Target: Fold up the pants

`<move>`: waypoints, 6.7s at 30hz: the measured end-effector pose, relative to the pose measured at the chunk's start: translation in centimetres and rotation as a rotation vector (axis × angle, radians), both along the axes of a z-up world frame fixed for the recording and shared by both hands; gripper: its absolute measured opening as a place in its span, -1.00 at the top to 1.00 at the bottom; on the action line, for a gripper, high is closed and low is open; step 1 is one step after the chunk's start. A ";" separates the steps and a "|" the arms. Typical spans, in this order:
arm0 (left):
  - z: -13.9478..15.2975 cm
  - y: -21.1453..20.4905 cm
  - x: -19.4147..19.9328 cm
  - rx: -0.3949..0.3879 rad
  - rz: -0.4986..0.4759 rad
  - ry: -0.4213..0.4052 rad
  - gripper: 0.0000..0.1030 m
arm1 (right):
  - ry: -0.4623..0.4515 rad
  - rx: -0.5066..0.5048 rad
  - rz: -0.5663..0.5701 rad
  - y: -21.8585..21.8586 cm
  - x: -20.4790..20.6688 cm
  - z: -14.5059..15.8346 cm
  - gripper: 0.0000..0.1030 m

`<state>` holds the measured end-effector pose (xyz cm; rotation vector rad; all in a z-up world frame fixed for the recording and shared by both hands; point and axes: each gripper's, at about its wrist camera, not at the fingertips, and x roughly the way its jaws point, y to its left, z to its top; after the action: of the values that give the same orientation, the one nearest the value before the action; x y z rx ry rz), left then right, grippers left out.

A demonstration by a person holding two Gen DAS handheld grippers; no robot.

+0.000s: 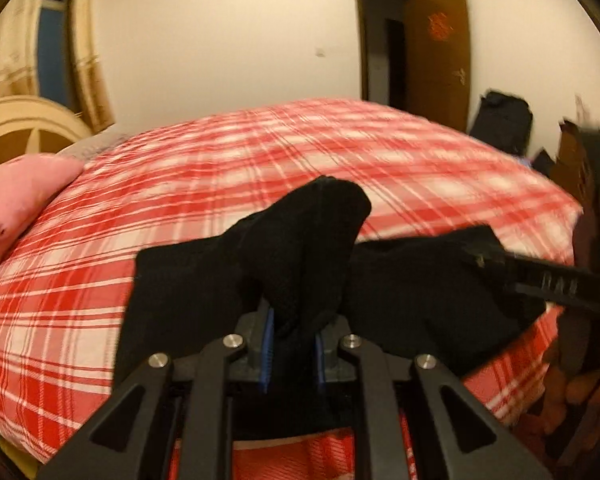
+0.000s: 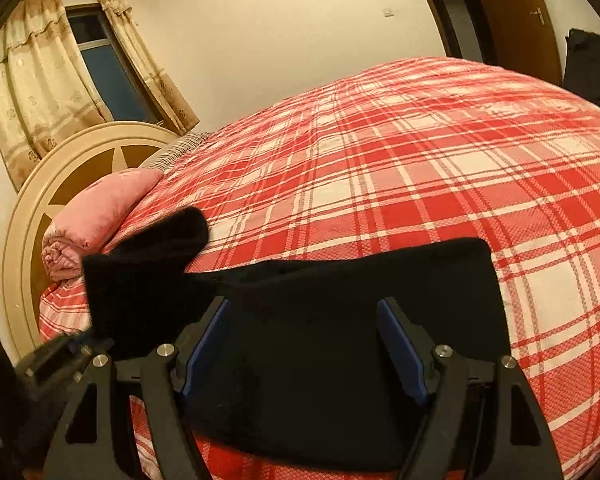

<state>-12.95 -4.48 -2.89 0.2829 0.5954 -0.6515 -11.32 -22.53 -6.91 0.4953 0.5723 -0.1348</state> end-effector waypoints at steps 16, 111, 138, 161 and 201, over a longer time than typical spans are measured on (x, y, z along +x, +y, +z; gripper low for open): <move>-2.0 -0.2 -2.7 0.141 -0.198 -0.107 0.18 | 0.025 0.513 0.263 1.3 6.5 -2.6 -0.48; -1.0 1.5 6.2 0.065 0.123 0.274 -0.69 | 0.268 -0.192 -0.129 -4.1 -6.5 -1.0 0.17; -2.8 1.6 7.5 -0.060 0.165 0.434 -0.91 | 0.116 0.013 -0.134 -5.1 -4.0 -3.1 -0.47; 2.0 0.7 5.8 -0.013 0.119 0.216 0.72 | 0.072 -0.361 0.031 3.0 -0.6 4.1 0.37; -2.5 24.3 20.9 0.122 0.933 0.126 -0.89 | 0.114 -0.514 0.476 21.7 29.7 -0.4 -0.25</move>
<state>7.98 19.83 -5.35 0.0530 0.8028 0.2699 18.35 -0.82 -7.36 -0.1545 0.7238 0.1446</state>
